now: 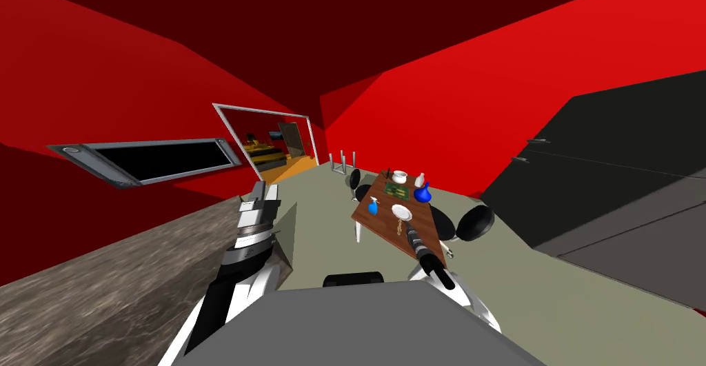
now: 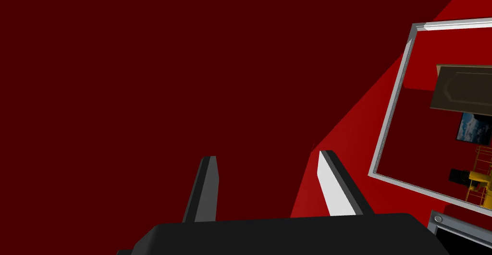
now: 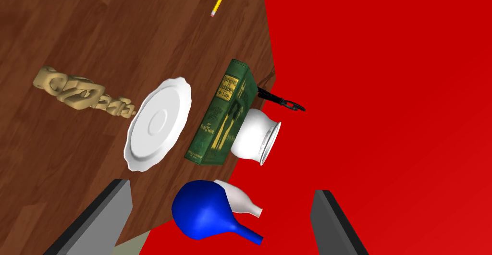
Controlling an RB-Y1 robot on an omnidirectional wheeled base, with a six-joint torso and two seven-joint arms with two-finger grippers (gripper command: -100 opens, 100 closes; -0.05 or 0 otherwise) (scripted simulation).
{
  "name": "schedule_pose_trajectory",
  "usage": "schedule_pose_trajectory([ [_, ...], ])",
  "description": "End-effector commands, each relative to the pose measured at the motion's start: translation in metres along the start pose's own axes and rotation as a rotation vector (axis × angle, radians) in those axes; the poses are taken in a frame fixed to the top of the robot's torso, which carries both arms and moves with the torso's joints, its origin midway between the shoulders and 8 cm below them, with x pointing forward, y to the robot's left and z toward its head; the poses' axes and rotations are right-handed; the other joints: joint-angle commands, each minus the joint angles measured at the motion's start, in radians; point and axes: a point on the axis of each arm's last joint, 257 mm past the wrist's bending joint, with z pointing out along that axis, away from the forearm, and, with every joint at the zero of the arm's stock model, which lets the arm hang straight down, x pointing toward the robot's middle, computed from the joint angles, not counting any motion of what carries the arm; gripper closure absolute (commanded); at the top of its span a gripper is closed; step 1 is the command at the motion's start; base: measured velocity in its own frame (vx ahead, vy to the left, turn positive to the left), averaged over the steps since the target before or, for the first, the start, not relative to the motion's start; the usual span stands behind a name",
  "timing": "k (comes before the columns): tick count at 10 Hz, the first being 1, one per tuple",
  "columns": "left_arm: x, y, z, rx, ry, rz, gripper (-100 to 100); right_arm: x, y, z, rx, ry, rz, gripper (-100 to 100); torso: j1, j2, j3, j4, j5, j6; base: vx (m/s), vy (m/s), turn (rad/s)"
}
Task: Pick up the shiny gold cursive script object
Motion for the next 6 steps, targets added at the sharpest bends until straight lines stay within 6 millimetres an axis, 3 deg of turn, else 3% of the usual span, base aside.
schedule_pose_trajectory([
  [1, 0.000, 0.000, 0.000, 0.000, 0.000, 0.000, 0, 0.000, -0.022, -0.001, 0.052, -0.001, -0.013, -100, 0.000, 0.000, 0.000, 0.000, 0.000, 0.000, 0.008, 0.017, 0.156],
  [3, 0.000, 0.000, 0.000, 0.000, 0.000, 0.000, 0, -0.001, -0.044, -0.001, 0.114, 0.004, -0.043, -100, 0.000, -0.001, 0.000, 0.000, 0.000, 0.000, 0.015, 0.020, 0.191],
  [5, 0.000, 0.000, 0.000, 0.000, 0.000, 0.000, 0, -0.002, -0.054, -0.003, 0.133, 0.002, -0.043, -100, 0.000, 0.000, 0.000, 0.000, 0.000, 0.002, 0.004, 0.007, -0.017],
  [6, 0.000, 0.000, 0.000, 0.000, 0.000, 0.000, 0, -0.003, -0.072, -0.004, 0.186, 0.008, -0.074, -100, -0.001, 0.000, 0.000, 0.000, 0.000, 0.001, 0.009, 0.019, 0.330],
])
